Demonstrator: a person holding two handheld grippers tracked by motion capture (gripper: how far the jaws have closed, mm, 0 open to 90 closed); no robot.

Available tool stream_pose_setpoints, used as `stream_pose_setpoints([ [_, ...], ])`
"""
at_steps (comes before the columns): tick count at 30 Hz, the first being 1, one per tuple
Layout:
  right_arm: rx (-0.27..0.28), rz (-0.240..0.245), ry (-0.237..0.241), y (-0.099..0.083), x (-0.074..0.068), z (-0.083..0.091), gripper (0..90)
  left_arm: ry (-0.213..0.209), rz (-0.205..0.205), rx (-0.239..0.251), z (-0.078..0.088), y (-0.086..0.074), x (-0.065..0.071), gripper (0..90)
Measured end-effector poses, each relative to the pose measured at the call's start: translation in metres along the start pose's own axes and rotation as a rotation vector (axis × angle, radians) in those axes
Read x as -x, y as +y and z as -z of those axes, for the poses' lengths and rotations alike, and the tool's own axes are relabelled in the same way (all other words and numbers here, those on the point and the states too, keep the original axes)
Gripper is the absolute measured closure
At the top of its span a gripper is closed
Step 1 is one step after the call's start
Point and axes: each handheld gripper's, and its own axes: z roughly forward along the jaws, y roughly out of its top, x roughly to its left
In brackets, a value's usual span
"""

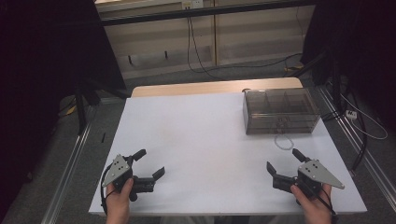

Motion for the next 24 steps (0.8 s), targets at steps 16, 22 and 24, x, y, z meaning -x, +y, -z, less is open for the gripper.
stream_pose_setpoints([
  [16,-0.013,0.012,-0.026,0.0013,0.0043,-0.0026,3.4,-0.005,0.003,0.001,-0.0001,-0.0001,-0.0005,1.8],
  [22,-0.034,0.023,-0.024,0.0010,0.0029,-0.0052,3.3,-0.002,0.001,0.005,0.0018,0.0010,-0.0023,1.8],
  [24,-0.039,0.027,-0.022,0.0018,0.0028,-0.0061,3.3,0.001,0.004,0.013,0.0025,0.0014,-0.0021,1.8],
])
